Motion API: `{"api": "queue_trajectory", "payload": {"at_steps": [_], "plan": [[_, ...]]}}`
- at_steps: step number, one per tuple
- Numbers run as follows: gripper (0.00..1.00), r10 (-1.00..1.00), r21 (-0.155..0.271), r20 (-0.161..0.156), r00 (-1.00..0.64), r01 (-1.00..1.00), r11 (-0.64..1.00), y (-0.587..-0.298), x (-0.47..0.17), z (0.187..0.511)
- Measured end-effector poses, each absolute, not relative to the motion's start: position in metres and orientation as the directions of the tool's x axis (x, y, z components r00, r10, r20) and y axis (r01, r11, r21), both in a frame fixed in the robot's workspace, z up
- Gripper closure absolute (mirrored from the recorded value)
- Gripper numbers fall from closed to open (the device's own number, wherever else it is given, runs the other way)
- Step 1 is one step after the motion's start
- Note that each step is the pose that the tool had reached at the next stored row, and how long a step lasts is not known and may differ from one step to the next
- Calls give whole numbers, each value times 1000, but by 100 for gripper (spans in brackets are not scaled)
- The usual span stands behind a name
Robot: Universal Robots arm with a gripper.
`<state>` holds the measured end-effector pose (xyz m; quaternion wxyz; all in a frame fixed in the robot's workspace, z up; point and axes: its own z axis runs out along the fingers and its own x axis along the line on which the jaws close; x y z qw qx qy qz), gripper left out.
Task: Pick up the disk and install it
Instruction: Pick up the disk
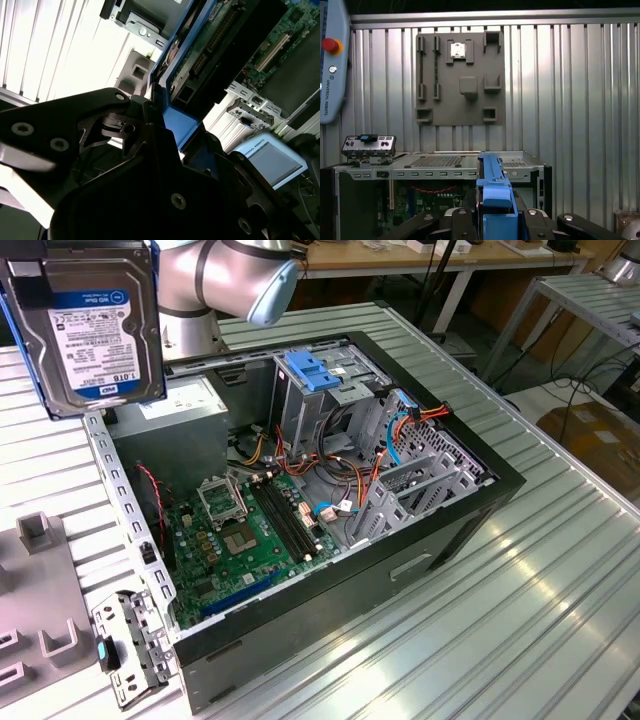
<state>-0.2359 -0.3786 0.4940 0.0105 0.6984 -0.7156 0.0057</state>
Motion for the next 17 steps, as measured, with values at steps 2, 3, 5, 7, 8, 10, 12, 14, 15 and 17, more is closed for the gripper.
{"api": "queue_trajectory", "payload": {"at_steps": [2,3,5,7,8,10,12,14,15,17], "plan": [[63,-999,6,25,-24,-1000,24,-379,-230,494],[63,-999,6,26,-24,-1000,24,-379,-228,494],[63,-999,6,27,-24,-1000,25,-379,-225,494],[63,-999,6,28,-24,-1000,25,-379,-222,494],[63,-999,6,28,-24,-1000,25,-379,-220,494],[63,-999,6,29,-24,-1000,24,-379,-214,494],[63,-999,6,30,-24,-1000,25,-379,-209,494],[63,-999,6,31,-24,-1000,25,-379,-205,493],[63,-999,6,32,-24,-1000,25,-379,-202,493],[63,-999,6,32,-24,-1000,25,-379,-199,493]]}}
